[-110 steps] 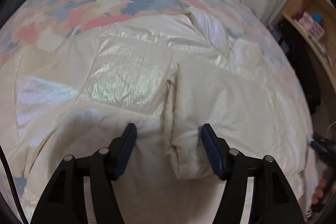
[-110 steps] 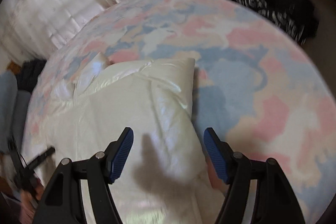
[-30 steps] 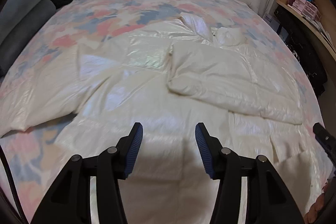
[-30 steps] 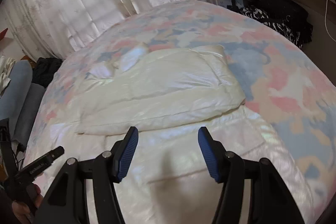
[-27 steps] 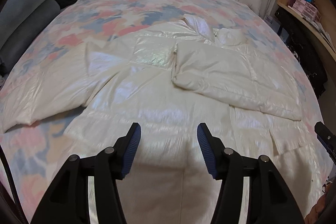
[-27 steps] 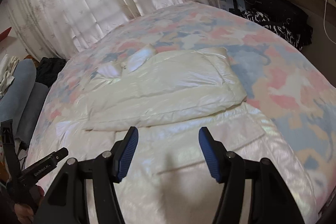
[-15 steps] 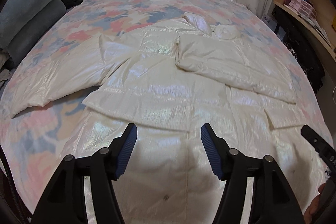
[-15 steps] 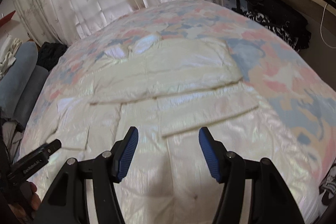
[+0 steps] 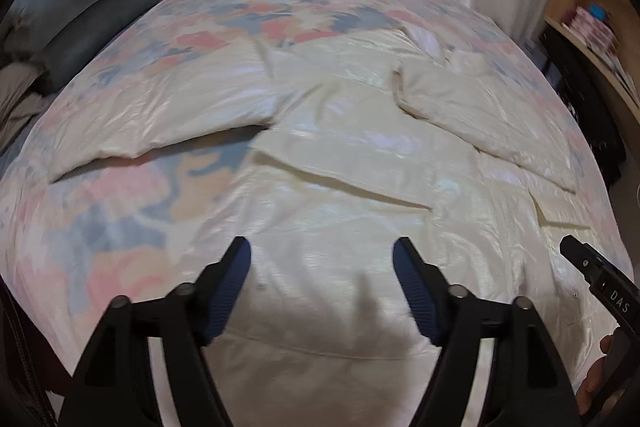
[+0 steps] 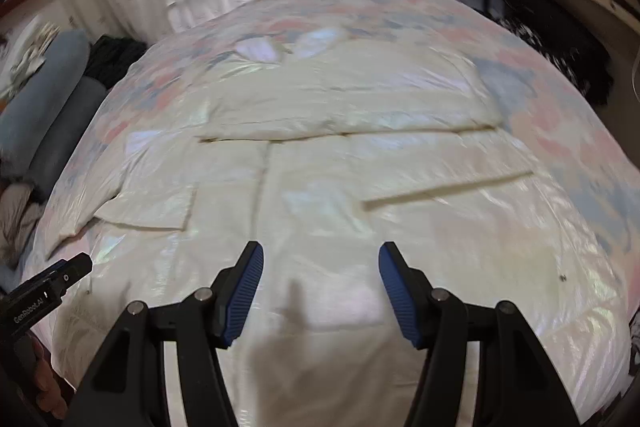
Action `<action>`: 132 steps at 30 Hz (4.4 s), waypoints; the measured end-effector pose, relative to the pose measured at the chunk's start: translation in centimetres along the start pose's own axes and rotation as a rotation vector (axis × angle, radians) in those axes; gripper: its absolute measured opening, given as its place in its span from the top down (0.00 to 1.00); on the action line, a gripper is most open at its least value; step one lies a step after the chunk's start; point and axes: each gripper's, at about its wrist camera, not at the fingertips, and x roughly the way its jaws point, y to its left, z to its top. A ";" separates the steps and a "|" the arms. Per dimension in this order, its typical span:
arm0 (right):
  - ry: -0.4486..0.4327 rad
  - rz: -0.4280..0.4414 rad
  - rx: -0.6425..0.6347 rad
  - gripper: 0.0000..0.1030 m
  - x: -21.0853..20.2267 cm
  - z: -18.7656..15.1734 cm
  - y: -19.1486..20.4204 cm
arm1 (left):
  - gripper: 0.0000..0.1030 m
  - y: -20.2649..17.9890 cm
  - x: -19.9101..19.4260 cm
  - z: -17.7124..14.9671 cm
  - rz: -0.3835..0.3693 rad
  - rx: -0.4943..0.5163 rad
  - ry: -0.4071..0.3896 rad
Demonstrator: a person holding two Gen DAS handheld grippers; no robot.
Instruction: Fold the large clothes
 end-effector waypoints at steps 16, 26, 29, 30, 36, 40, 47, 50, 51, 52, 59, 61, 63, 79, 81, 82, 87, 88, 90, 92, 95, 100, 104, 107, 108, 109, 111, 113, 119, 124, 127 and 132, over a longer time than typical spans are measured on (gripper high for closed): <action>-0.017 0.066 -0.248 0.42 1.1 0.4 11.9 | 0.27 11.3 -0.3 0.8 0.044 -0.181 -0.037; -0.039 0.109 -0.303 0.42 3.8 1.2 17.6 | 0.27 16.8 2.9 1.2 0.021 -0.290 -0.010; -0.047 0.121 -0.324 0.42 4.9 1.4 19.4 | 0.27 18.5 4.3 1.4 -0.007 -0.331 0.003; -0.050 0.126 -0.336 0.42 5.5 1.4 20.2 | 0.27 19.2 4.9 1.5 -0.017 -0.346 0.007; -0.051 0.149 -0.383 0.42 8.1 1.8 23.9 | 0.27 23.5 8.2 2.7 -0.072 -0.485 -0.008; -0.063 0.151 -0.410 0.42 9.7 2.4 25.9 | 0.27 26.8 10.4 2.9 -0.141 -0.633 -0.035; -0.050 0.147 -0.422 0.43 11.5 2.3 27.0 | 0.28 29.9 12.3 4.5 -0.109 -0.761 -0.111; -0.037 0.152 -0.409 0.43 11.6 2.0 26.7 | 0.77 30.6 13.3 6.1 0.014 -0.757 -0.110; -0.037 0.156 -0.401 0.43 11.4 2.1 26.4 | 0.90 30.6 13.5 6.8 0.026 -0.734 -0.111; -0.038 0.161 -0.393 0.43 11.2 2.1 26.2 | 0.92 30.5 13.3 7.3 0.029 -0.720 -0.112; -0.077 0.189 -0.336 0.43 8.4 2.6 23.4 | 0.96 22.2 3.5 12.6 0.161 -0.353 -0.270; -0.081 0.208 -0.303 0.43 7.7 3.0 22.2 | 0.96 19.3 -0.2 13.7 0.157 -0.265 -0.325; -0.084 0.217 -0.263 0.43 6.6 3.4 20.4 | 0.96 16.2 -4.1 14.6 0.111 -0.183 -0.375; -0.173 0.100 -0.006 0.43 0.7 4.9 3.8 | 0.96 -13.0 -4.1 15.8 -0.070 0.237 -0.352; -0.167 0.072 0.035 0.43 0.9 4.8 1.1 | 0.96 -16.6 -0.9 15.2 -0.091 0.272 -0.310; -0.161 0.059 0.053 0.43 1.1 4.7 0.0 | 0.96 -18.3 0.6 14.0 -0.096 0.287 -0.283; -0.118 -0.010 0.150 0.42 2.2 4.0 -5.5 | 0.39 -23.3 8.5 10.8 -0.175 0.364 -0.070; -0.109 -0.017 0.168 0.42 2.3 3.8 -6.4 | 0.30 -23.5 8.8 10.1 -0.190 0.366 -0.053; -0.096 -0.041 0.195 0.42 2.7 3.6 -8.0 | 0.21 -23.2 9.1 9.0 -0.243 0.352 -0.041; -0.093 -0.049 0.209 0.42 2.7 3.3 -9.2 | 0.21 -22.6 8.9 8.5 -0.288 0.346 -0.027; -0.091 -0.035 0.220 0.42 2.8 3.2 -9.3 | 0.21 -20.7 7.9 8.5 -0.307 0.309 -0.028; -0.095 0.033 0.193 0.34 2.9 4.6 -7.3 | 0.21 -16.7 6.6 9.9 -0.265 0.218 -0.105; -0.082 0.082 0.171 0.33 3.6 6.9 -5.9 | 0.20 -12.8 6.4 9.9 -0.190 0.178 -0.139; -0.077 0.075 0.131 0.32 4.8 9.7 -5.1 | 0.20 -10.7 7.3 9.9 -0.140 0.165 -0.132; -0.068 0.064 0.114 0.31 5.6 10.8 -4.9 | 0.20 -9.8 7.9 10.1 -0.119 0.158 -0.123; -0.058 0.057 0.107 0.30 6.4 11.7 -4.9 | 0.20 -9.1 8.2 10.3 -0.104 0.150 -0.121; -0.027 0.053 0.108 0.30 8.4 13.5 -5.2 | 0.20 -7.7 8.8 10.9 -0.079 0.129 -0.122; -0.013 0.057 0.114 0.30 10.3 15.0 -5.8 | 0.20 -6.4 9.4 11.6 -0.053 0.106 -0.121; 0.099 0.136 0.181 0.31 17.1 16.9 -6.5 | 0.20 -3.5 11.9 14.1 -0.026 0.052 -0.111; 0.026 0.170 0.016 0.91 15.8 17.7 -2.8 | 0.20 -4.0 12.8 16.1 0.014 0.073 -0.134; -0.121 0.144 -0.017 0.91 12.2 18.6 -2.7 | 0.20 -5.2 13.2 17.0 0.028 0.098 -0.171; -0.043 0.010 -0.012 0.85 15.0 18.6 -5.2 | 0.20 -7.8 18.2 17.1 0.100 0.178 -0.083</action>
